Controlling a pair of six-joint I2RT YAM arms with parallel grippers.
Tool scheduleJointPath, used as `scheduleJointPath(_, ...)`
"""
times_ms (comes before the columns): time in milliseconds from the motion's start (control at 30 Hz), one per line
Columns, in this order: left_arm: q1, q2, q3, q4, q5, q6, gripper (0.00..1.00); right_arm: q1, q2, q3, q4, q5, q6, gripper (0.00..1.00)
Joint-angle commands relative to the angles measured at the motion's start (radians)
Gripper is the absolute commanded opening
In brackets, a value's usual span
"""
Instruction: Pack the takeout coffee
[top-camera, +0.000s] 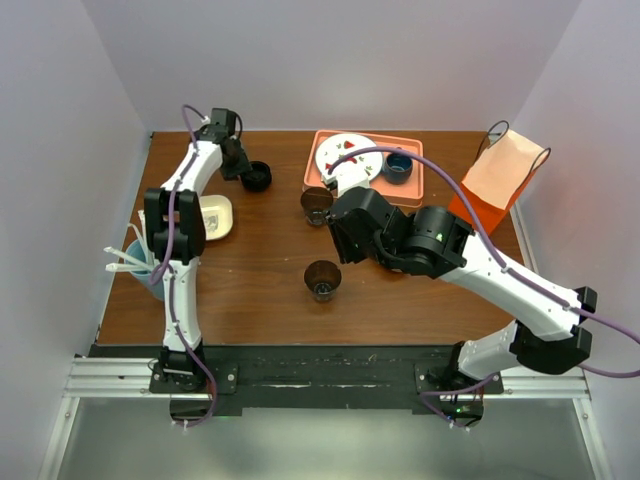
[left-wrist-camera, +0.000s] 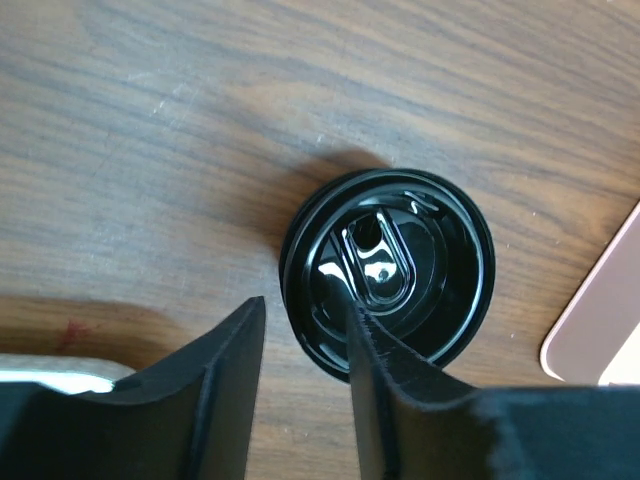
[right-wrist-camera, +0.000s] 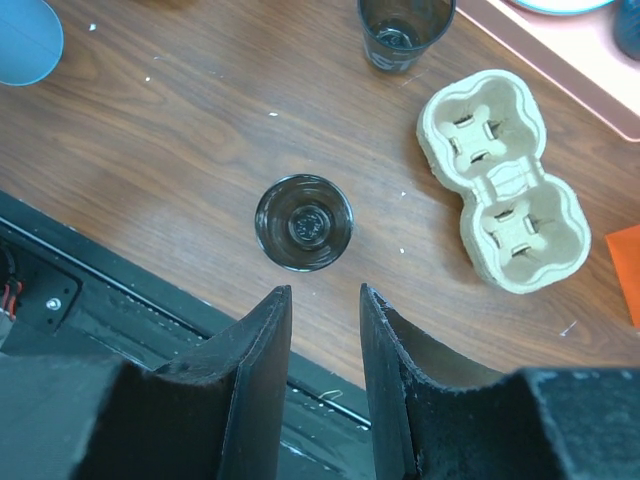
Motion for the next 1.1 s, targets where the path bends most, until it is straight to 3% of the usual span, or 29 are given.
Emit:
scheduleJointPath(0,0.017,0.025,0.021,0.057,0.03,0.0,0.4,-0.003,0.016,0.063,-0.012,0.044,-0.049,0.37)
scheduleJointPath(267,0.018,0.021,0.022,0.058,0.04,0.008,0.22,-0.006,0.061,0.095,-0.015,0.042,-0.086,0.36)
scheduleJointPath(433,0.018,-0.012,0.044,0.058,0.056,0.0,0.19,-0.006,0.065,0.089,-0.012,0.035,-0.108,0.37)
scheduleJointPath(567,0.018,-0.029,0.045,0.06,0.065,0.003,0.11,-0.006,0.07,0.095,-0.007,0.028,-0.12,0.37)
scheduleJointPath(1067,0.018,-0.116,0.07,0.079,0.181,0.006,0.13,-0.006,0.054,0.102,0.022,-0.037,-0.114,0.37)
